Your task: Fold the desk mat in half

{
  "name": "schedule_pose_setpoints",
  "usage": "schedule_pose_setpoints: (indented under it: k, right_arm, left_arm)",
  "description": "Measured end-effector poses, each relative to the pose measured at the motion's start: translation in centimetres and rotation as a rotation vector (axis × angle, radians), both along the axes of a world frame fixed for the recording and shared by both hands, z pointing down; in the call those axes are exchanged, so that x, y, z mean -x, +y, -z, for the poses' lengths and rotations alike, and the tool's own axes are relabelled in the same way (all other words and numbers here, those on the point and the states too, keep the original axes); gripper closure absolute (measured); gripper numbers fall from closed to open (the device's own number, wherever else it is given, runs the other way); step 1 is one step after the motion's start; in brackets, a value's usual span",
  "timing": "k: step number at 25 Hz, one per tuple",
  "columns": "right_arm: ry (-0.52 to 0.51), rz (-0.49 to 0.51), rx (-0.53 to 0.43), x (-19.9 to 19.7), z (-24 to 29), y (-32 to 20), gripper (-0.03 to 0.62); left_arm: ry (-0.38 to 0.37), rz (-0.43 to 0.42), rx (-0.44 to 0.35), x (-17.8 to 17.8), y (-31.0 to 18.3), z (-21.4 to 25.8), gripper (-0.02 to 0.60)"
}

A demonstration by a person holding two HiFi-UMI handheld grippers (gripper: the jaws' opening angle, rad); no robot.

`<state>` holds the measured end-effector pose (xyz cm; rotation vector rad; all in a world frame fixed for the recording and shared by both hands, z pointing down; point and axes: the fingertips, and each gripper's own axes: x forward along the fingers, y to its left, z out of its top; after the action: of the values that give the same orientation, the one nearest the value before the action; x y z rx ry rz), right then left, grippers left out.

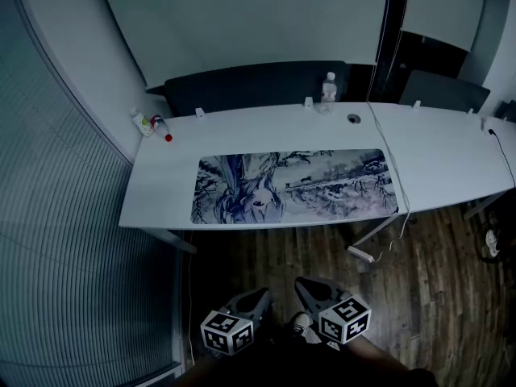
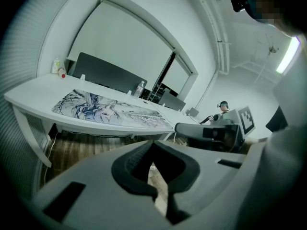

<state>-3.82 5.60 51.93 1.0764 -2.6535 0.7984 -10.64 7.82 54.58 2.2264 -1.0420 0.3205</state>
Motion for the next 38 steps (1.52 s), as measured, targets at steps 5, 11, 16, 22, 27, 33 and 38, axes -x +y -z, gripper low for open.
schedule_pose_setpoints:
  k: [5,11,16,22,27,33,38]
  right_arm:
    - [-0.006,0.0,-0.002,-0.4,0.1,0.1,0.571]
    - [-0.009,0.021,-0.008,-0.6,0.6,0.0,0.571]
    - [-0.014,0.048,-0.019,-0.5,1.2,-0.3,0.571]
    - [-0.021,0.077,-0.031,-0.5,1.6,-0.3,0.571]
    - [-0.033,0.099,-0.036,-0.6,1.8,-0.3,0.571]
    - [-0.047,0.108,-0.038,-1.0,1.6,-0.5,0.571]
    - [-0.047,0.104,-0.022,-0.9,1.2,-0.9,0.571]
  left_arm:
    - [-0.007,0.006,-0.006,-0.3,0.2,0.3,0.575]
    - [-0.012,0.03,-0.014,-0.4,0.3,0.9,0.575]
    - [-0.017,0.061,-0.025,-0.4,0.2,1.5,0.575]
    - [-0.023,0.105,-0.037,-0.1,0.4,1.9,0.575]
    - [-0.035,0.143,-0.034,0.1,1.1,1.8,0.575]
    - [-0.04,0.184,-0.016,0.0,1.6,1.2,0.575]
    - [-0.041,0.198,0.005,0.5,1.5,0.6,0.575]
